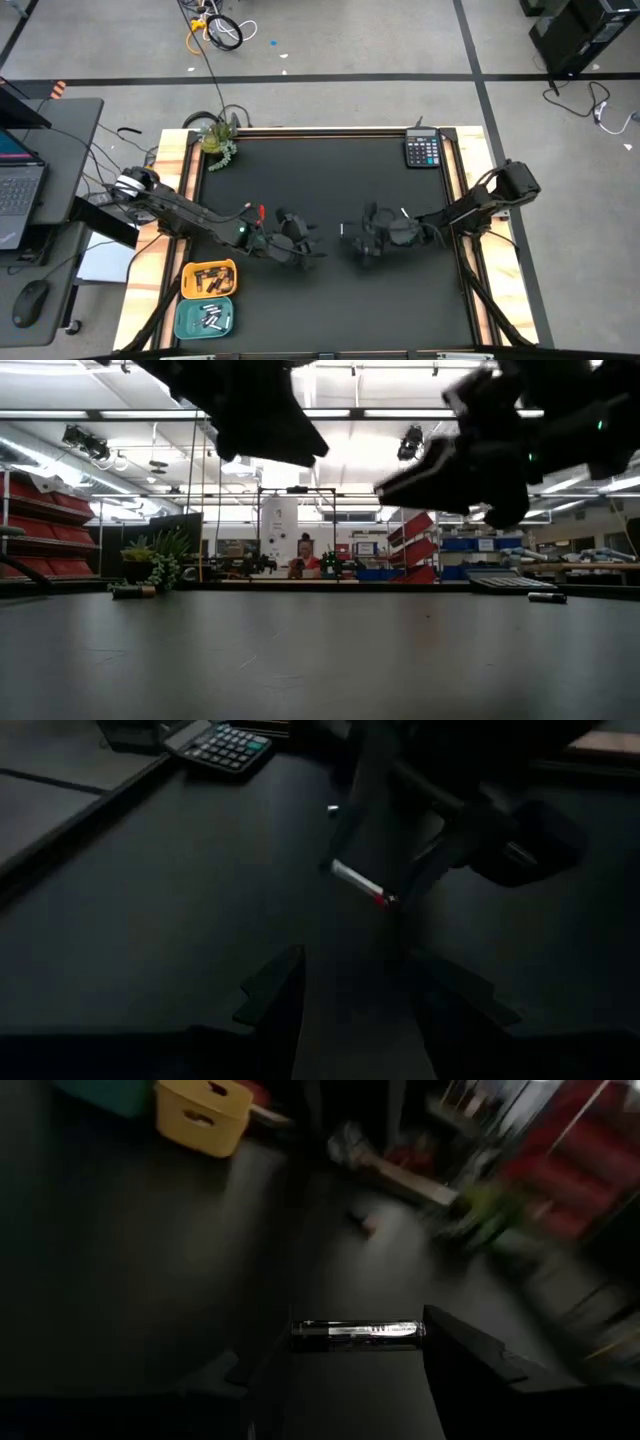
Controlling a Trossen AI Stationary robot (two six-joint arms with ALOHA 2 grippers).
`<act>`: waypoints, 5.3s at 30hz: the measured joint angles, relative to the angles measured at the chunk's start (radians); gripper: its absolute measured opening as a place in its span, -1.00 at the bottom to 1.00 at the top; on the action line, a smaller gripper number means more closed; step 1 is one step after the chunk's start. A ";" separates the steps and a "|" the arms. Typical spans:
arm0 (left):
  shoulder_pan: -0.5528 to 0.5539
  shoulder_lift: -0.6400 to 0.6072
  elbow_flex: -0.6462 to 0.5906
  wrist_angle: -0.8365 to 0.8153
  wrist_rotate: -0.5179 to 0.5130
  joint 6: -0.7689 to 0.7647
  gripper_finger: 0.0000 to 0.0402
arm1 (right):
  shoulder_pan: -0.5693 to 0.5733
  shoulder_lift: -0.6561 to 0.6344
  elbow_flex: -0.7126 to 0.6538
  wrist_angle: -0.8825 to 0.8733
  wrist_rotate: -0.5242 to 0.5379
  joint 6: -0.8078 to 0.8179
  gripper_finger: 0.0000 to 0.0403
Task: Sort batteries
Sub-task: Put the left silver battery into the green bin, then put the black battery into the yellow bin
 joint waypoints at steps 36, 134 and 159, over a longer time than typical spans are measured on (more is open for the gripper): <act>0.027 0.041 0.000 0.419 0.119 0.097 -0.37 | 0.208 -0.002 0.292 -0.121 0.303 -0.731 -0.05; -0.251 -0.183 0.000 -0.861 0.211 -0.672 -0.24 | -0.126 -0.055 0.223 -0.349 0.052 0.294 -0.01; 0.108 -0.183 0.000 -1.136 -0.045 -0.401 -0.54 | -0.060 -0.465 -0.272 -0.268 0.320 0.608 -0.01</act>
